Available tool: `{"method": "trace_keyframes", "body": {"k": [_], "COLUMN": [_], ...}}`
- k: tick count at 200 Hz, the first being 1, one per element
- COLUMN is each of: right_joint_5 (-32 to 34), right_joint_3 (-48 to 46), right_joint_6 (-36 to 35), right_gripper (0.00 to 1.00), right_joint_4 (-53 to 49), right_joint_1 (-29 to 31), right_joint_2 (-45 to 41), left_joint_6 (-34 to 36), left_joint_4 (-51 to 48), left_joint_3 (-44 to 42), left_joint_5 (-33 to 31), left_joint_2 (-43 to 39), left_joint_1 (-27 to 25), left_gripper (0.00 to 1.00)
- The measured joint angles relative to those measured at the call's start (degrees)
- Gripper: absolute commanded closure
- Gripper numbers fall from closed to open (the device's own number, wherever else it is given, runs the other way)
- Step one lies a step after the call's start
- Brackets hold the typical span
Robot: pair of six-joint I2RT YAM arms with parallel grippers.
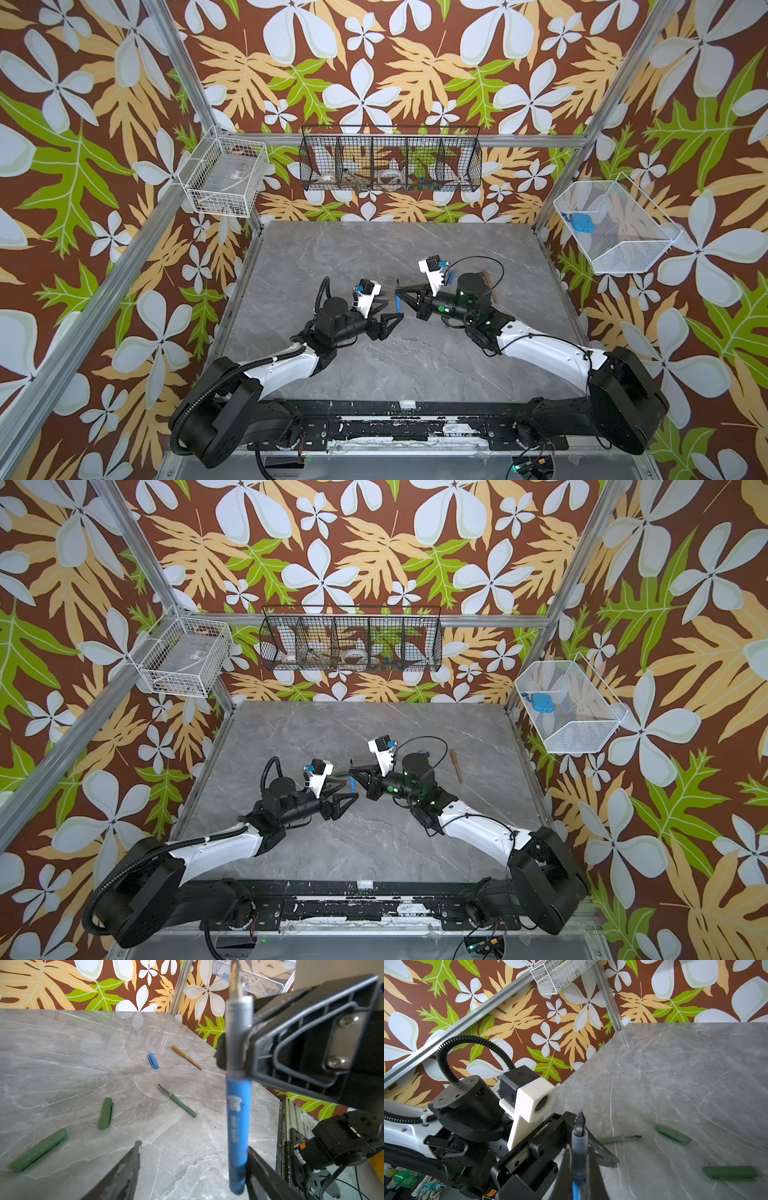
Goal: Insert the pens into the pen caps
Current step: 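Close the left gripper on the blue pen while the right gripper releases and withdraws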
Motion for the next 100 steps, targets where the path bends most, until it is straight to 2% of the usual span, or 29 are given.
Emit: {"method": "trace_keyframes", "body": {"k": [36, 82, 100], "right_joint_5": [-0.1, -0.1, 0.0], "right_joint_3": [-1.8, -2.1, -2.1], "right_joint_6": [1.4, 1.7, 1.7], "right_gripper": [0.98, 0.98, 0.98], "right_joint_4": [3.1, 7.2, 7.9], "right_joint_1": [0.4, 1.9, 2.5], "right_joint_2": [1.4, 2.1, 2.7], "left_joint_6": [-1.0, -2.2, -2.4], "left_joint_4": [1.5, 2.5, 2.6], "left_joint_3": [-0.4, 0.2, 0.5], "left_joint_5": [3.0, 6.3, 7.3], "left_joint_2": [0.9, 2.3, 2.8], "left_joint_1": [0.0, 0.0, 0.0], "left_gripper": [0.22, 0.41, 0.52]}}
